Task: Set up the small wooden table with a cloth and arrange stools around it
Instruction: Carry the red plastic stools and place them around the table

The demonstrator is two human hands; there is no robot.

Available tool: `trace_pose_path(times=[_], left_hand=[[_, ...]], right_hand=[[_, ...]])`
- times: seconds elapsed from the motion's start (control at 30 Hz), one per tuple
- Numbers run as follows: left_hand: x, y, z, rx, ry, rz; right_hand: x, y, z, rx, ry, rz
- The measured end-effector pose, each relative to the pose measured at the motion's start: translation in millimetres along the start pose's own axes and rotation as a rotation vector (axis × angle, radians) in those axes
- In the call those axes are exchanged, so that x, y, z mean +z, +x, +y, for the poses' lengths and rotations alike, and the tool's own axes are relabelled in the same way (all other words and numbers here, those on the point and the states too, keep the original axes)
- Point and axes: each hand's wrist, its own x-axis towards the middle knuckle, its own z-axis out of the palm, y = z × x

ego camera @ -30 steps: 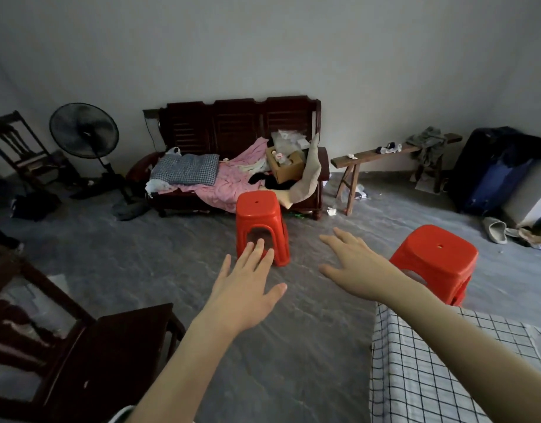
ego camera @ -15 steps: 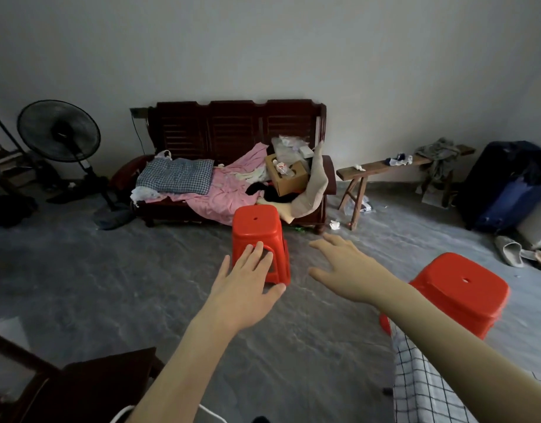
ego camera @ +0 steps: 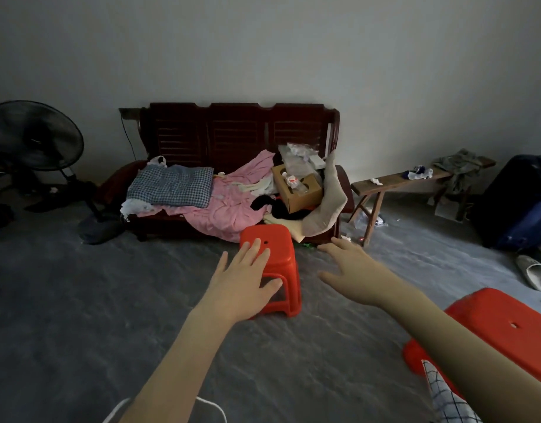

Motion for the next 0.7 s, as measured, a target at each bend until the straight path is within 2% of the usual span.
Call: trace_pose_path(times=[0.23,0.57,0.7], left_hand=[[-2.6,83.5,-55.2,-0.032,0.018,-0.073],[-27.1,251.3,-110.9,-0.053,0.004,-0.113],[-39.4,309.7,-135.9,-0.082,0.010,-0.076]], right_hand=[[5.1,101.0,2.4,-0.018,0.037,-0.017],[-4.2,295.4,35.3,-0.024,0.088,-0.065],[-9.7,366.3,42.3,-0.038,0.114,-0.064]])
